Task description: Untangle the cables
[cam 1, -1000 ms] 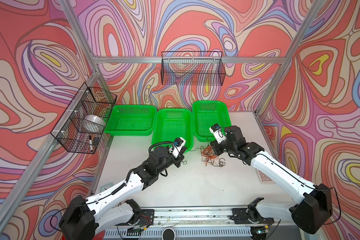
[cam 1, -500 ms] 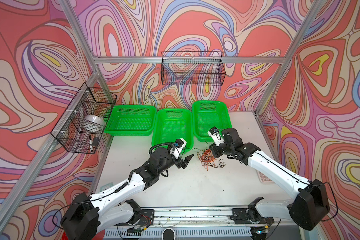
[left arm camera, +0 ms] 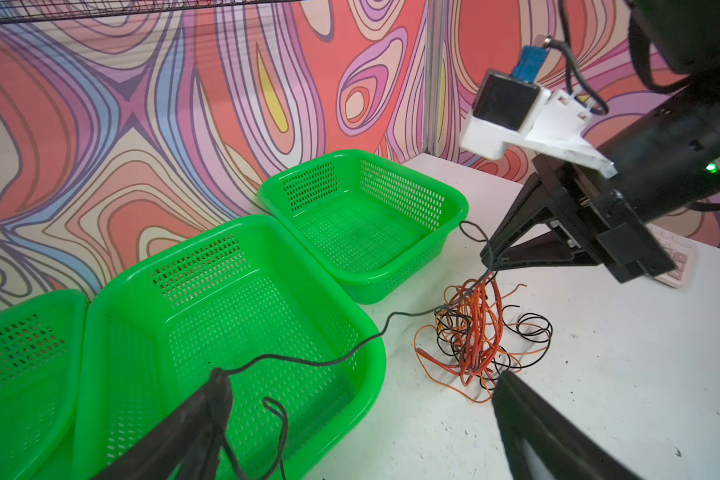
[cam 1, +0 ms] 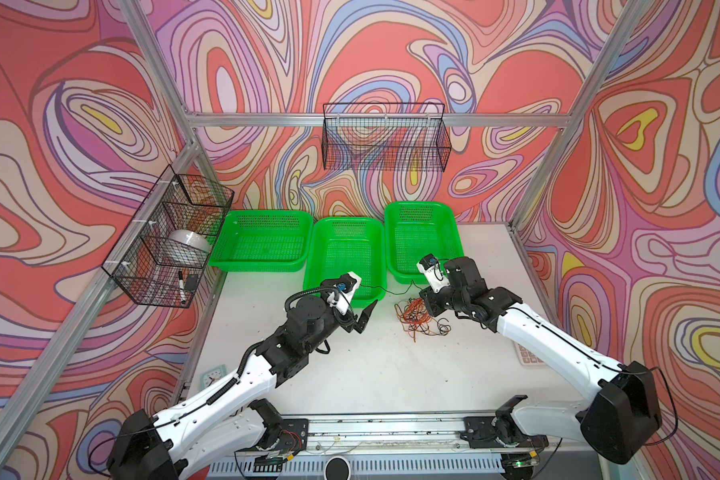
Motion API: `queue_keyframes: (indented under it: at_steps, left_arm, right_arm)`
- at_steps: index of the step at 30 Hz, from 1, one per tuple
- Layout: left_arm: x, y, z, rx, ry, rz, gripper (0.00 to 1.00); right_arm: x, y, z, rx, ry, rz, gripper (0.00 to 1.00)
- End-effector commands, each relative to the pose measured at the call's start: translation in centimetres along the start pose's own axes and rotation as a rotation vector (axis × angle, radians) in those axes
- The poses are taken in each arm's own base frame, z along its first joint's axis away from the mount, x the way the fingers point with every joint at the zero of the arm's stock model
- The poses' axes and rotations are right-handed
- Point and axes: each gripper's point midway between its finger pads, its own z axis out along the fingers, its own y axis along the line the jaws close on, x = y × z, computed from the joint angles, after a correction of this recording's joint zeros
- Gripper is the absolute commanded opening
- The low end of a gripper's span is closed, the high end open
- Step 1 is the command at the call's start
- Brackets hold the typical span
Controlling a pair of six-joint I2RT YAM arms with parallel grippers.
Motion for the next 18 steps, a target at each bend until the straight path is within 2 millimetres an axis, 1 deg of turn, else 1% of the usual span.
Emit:
queue_keyframes:
  at_steps: [1,4,6,7,9,11,13,14,16,18]
  left_arm:
    - [2.1,1.2,-0.6,-0.069,0.063,-0.018,1.00]
    - [3.2,1.6,-1.1,-0.082,0.100,-0.008,1.00]
    - [4.2,1.0,-1.2,-0.043,0.133,0.021,1.00]
    - [4.7,0.4,-1.2,-0.006,0.157,0.038,1.00]
    - [5.5,-1.4,-1.2,0.107,0.220,0.058,0.96]
    - [6.0,-3.8,-1.0,0.248,0.282,0.047,0.94]
    - [6.1,-5.7,-0.7,0.364,0.333,0.036,0.89]
    - [6.3,-6.1,-0.4,0.393,0.365,0.036,0.85]
    - [6.0,-6.2,0.4,0.398,0.386,0.031,0.83]
    - [4.9,-6.4,1.4,0.400,0.335,0.025,0.83]
  right_arm:
    - [-0.1,-0.7,-0.5,0.045,-0.017,-0.005,0.00]
    - [-0.3,-1.6,-0.8,0.090,-0.033,0.012,0.00]
    - [-0.5,-2.6,-1.0,0.117,-0.048,0.040,0.00]
    - [-0.5,-3.2,-1.2,0.134,-0.054,0.060,0.00]
    - [-0.5,-4.6,-1.3,0.182,-0.058,0.103,0.00]
    - [-0.6,-5.4,-1.3,0.211,-0.049,0.121,0.00]
    - [-0.8,-5.4,-1.0,0.206,-0.045,0.123,0.00]
    - [-1.0,-5.2,-0.9,0.192,-0.048,0.121,0.00]
    - [-1.4,-4.3,-0.7,0.138,-0.060,0.103,0.00]
    - [-1.6,-3.5,-0.6,0.094,-0.084,0.094,0.00]
